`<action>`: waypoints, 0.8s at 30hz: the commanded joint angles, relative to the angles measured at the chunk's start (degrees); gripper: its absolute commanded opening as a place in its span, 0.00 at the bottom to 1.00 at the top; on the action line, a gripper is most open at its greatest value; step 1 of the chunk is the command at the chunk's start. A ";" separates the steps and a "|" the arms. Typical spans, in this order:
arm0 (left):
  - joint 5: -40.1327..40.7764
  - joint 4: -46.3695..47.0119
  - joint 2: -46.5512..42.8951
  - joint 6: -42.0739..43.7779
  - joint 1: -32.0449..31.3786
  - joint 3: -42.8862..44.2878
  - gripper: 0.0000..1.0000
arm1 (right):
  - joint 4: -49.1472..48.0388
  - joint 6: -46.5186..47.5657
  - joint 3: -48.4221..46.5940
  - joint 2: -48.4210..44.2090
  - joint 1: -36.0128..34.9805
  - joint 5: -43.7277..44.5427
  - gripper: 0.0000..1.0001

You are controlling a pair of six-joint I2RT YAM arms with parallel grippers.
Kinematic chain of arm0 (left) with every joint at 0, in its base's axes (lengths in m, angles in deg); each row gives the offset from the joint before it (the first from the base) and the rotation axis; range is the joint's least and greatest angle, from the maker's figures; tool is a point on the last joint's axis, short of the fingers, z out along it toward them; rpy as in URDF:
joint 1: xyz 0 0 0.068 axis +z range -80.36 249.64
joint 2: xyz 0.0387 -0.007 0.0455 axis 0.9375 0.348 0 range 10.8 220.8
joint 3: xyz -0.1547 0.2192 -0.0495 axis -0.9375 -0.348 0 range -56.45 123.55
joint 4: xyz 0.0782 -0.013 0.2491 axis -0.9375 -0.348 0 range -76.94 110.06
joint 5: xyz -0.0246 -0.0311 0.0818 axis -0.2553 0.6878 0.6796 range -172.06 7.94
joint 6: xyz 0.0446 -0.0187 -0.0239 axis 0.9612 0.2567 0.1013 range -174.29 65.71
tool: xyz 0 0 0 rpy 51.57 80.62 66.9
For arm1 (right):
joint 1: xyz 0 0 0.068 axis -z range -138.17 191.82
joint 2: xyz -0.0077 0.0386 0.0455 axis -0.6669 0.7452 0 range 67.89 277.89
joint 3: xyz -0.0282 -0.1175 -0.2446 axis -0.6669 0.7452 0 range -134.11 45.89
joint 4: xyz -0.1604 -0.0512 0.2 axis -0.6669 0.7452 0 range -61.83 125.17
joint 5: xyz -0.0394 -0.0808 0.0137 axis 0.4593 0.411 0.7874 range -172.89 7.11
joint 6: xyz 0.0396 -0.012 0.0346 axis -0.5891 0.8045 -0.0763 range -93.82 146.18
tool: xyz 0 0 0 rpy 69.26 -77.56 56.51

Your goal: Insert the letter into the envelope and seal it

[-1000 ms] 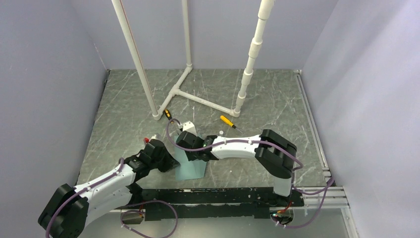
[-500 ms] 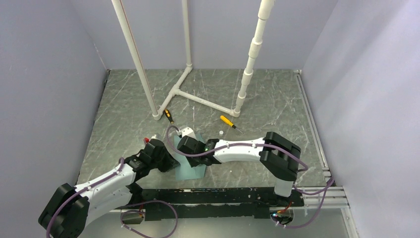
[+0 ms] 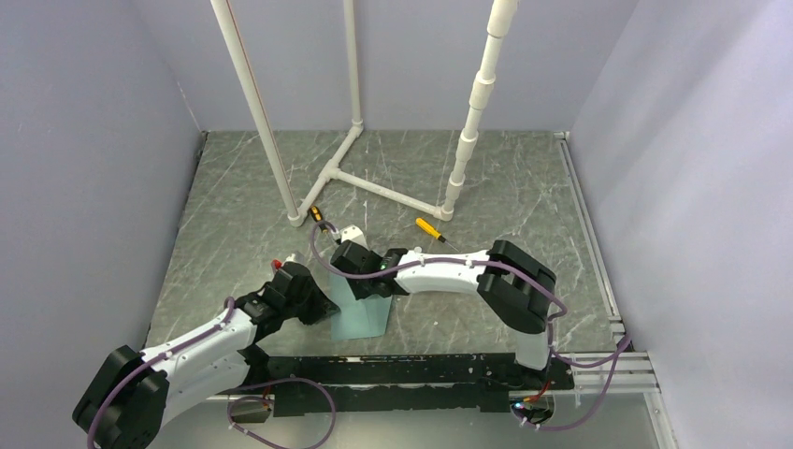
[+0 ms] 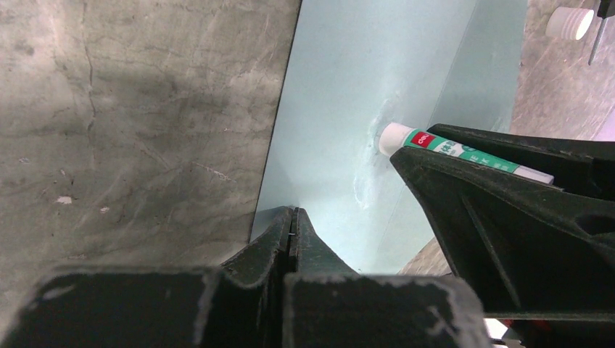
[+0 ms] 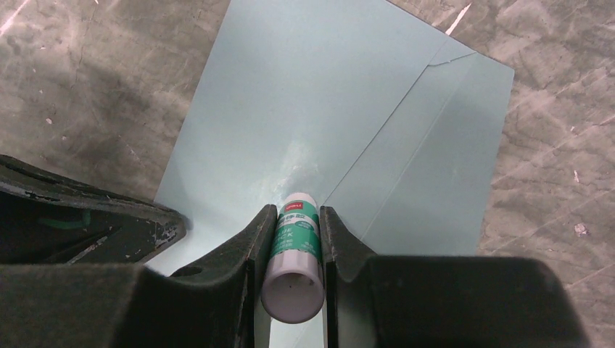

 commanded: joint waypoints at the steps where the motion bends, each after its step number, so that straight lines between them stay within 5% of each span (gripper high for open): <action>1: 2.37 -2.66 1.58 0.79 0.07 -0.73 0.02 | 3.44 1.36 1.64 1.11 -0.93 0.80 0.00; 14: 2.86 -2.29 2.05 0.74 0.07 -0.91 0.02 | 4.26 -3.43 6.90 -3.26 -4.90 -0.21 0.00; 24: 3.46 -3.51 0.98 1.28 0.07 -0.38 0.02 | 1.39 0.46 2.03 2.38 0.11 1.28 0.00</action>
